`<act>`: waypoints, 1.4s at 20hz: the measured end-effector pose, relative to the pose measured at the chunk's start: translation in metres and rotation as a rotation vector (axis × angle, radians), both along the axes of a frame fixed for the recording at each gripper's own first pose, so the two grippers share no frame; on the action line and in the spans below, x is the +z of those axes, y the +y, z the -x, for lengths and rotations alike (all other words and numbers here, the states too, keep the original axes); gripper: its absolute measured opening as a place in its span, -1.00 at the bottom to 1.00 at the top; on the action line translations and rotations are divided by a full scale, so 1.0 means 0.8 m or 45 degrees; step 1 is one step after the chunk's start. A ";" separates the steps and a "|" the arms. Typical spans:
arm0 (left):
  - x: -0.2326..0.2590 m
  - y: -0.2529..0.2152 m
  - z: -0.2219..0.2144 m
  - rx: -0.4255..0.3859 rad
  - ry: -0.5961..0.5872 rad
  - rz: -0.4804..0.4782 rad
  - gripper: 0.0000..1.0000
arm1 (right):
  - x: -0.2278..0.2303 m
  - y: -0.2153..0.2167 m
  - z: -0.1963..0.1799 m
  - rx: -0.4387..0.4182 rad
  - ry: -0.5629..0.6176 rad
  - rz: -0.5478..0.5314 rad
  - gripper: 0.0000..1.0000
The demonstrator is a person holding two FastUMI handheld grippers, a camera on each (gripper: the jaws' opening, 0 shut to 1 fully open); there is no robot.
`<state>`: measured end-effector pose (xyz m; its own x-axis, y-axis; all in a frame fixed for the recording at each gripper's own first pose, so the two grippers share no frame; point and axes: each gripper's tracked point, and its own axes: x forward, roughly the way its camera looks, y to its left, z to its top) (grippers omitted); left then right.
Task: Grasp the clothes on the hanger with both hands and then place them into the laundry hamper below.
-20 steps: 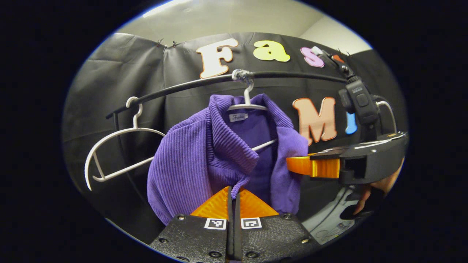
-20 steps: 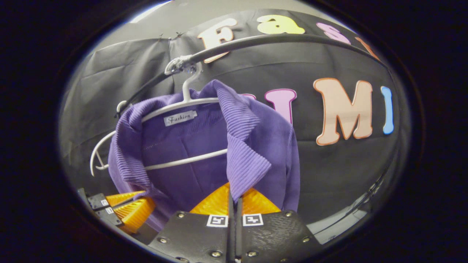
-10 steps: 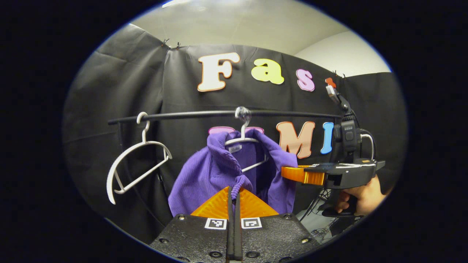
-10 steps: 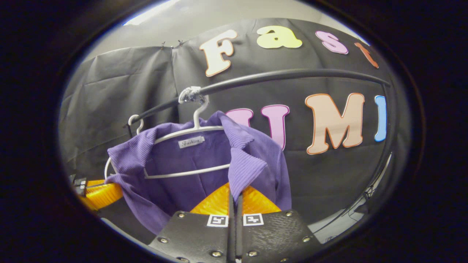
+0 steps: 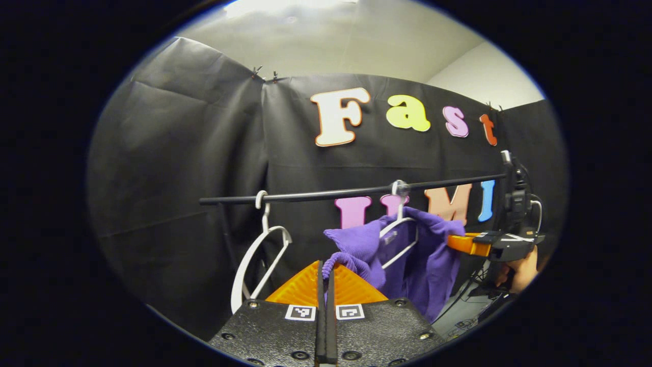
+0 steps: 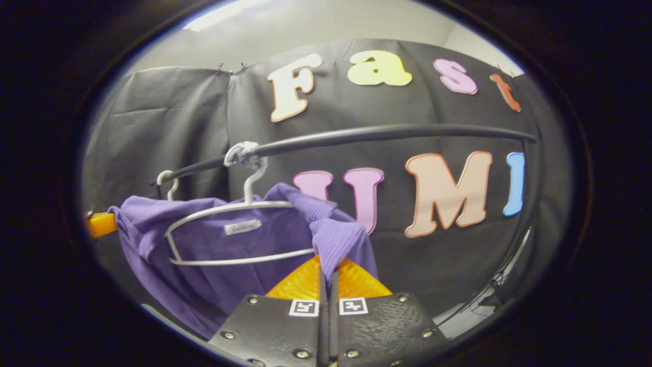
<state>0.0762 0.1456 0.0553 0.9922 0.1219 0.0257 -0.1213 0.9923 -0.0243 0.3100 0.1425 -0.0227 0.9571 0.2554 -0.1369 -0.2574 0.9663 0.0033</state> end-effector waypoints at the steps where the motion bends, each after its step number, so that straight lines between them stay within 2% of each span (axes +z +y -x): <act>1: 0.002 0.010 -0.004 0.017 0.000 -0.012 -1.00 | 0.002 -0.003 -0.005 -0.023 -0.018 0.005 -0.99; 6: 0.028 0.064 -0.030 0.131 -0.049 -0.164 -0.99 | -0.001 -0.009 -0.033 -0.063 -0.039 0.039 -1.00; 7: 0.031 0.070 -0.039 0.140 -0.049 -0.174 -0.99 | -0.003 -0.012 -0.039 -0.070 -0.038 0.043 -0.92; 8: 0.032 0.074 -0.046 0.136 -0.048 -0.174 -1.00 | -0.004 -0.013 -0.044 -0.080 -0.041 0.044 -0.99; 12: 0.055 0.089 -0.078 0.113 -0.089 -0.199 -1.00 | -0.006 -0.023 -0.069 -0.133 -0.055 0.062 -0.99; 16: 0.084 0.101 -0.108 0.130 -0.144 -0.305 -1.00 | 0.001 -0.027 -0.096 -0.178 -0.076 0.047 -0.99; 19: 0.088 0.098 -0.119 0.111 -0.173 -0.270 -0.99 | 0.007 -0.037 -0.111 -0.238 -0.112 0.049 -0.92; 22: 0.082 0.086 -0.135 0.061 -0.188 -0.227 -0.98 | 0.011 -0.049 -0.133 -0.311 -0.160 0.069 -0.99; 28: 0.027 0.073 -0.169 -0.031 -0.080 -0.123 -0.99 | -0.033 -0.062 -0.172 -0.398 -0.145 0.078 -1.00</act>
<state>0.2118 0.2037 0.0771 0.9909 0.0918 0.0986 -0.0984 0.9930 0.0648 0.4475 0.0931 -0.0495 0.9978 -0.0580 -0.0309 0.0558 0.9960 -0.0692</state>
